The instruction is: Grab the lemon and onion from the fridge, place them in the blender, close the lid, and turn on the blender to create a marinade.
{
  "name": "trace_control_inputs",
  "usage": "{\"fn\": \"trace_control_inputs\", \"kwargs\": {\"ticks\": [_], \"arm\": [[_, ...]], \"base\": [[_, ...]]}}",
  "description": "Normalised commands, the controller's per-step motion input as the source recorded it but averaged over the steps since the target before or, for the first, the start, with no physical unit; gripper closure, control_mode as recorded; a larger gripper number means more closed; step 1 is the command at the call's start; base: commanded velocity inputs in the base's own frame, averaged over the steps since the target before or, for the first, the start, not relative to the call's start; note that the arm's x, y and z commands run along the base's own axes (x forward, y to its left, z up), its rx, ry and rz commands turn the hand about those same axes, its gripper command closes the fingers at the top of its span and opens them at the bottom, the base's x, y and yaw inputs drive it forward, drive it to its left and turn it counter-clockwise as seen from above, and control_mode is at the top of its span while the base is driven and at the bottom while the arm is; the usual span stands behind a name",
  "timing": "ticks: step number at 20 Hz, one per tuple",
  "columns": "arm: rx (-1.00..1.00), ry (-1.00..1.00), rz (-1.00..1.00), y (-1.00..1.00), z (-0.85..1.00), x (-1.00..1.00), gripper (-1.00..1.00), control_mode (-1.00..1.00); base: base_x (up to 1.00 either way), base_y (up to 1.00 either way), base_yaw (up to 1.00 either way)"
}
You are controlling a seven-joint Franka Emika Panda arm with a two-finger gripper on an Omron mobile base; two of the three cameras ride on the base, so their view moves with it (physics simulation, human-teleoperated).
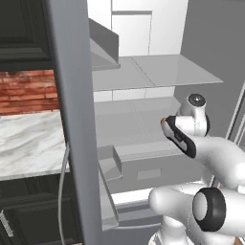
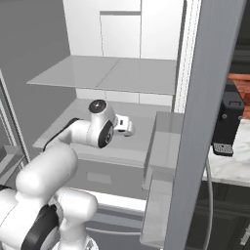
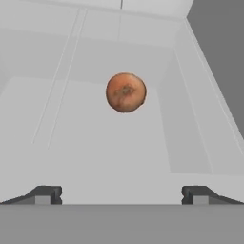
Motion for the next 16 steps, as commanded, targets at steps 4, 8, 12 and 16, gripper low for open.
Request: {"fn": "trace_control_inputs", "kwargs": {"ticks": [4,8,12,16], "arm": [[0.00,0.01,0.00,0.00,-0.21,0.53,-1.00,-1.00],[0.00,0.01,0.00,0.00,-0.23,0.38,-1.00,-1.00],[0.00,0.01,0.00,-0.09,-0.28,0.31,-1.00,-1.00],[0.00,0.01,0.00,-0.07,-0.21,0.31,-1.00,-1.00]], "base": [[0.00,0.00,0.00],[0.00,0.00,0.00],[0.00,0.00,0.00],[0.00,0.00,0.00]]}}
